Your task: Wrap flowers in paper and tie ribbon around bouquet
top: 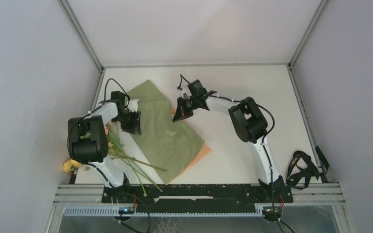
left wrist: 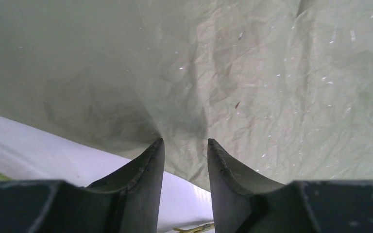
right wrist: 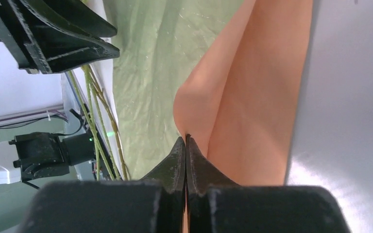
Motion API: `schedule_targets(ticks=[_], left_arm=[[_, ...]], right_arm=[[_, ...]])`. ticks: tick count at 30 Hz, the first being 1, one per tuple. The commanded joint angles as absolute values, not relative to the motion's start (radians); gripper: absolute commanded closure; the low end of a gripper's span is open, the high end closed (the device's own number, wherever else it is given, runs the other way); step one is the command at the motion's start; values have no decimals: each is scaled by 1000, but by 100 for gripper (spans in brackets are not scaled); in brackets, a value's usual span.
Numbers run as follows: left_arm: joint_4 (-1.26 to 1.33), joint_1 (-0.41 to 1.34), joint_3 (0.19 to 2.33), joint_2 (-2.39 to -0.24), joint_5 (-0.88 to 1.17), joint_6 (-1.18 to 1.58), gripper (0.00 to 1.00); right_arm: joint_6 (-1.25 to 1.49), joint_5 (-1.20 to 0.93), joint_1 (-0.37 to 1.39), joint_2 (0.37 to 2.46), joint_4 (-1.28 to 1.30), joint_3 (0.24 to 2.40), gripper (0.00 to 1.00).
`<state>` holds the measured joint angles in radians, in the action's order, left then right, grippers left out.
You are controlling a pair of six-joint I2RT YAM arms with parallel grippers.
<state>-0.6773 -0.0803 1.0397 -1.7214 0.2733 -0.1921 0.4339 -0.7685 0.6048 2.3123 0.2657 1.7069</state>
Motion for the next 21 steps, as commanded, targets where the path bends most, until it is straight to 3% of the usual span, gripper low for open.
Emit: schedule_targets(ticks=[1, 13, 17, 21], left_arm=[[-707, -56, 1101, -1686, 366, -215, 56], [-904, 63, 1508, -1605, 604, -222, 24], [-905, 102, 1613, -1621, 704, -164, 17], [-839, 100, 1665, -1651, 741, -42, 12]], right_arm=[[448, -682, 591, 2135, 203, 1617, 100], [325, 28, 509, 1430, 389, 1279, 100], [222, 403, 627, 1291, 426, 1271, 100], [117, 551, 803, 1328, 360, 1274, 100]])
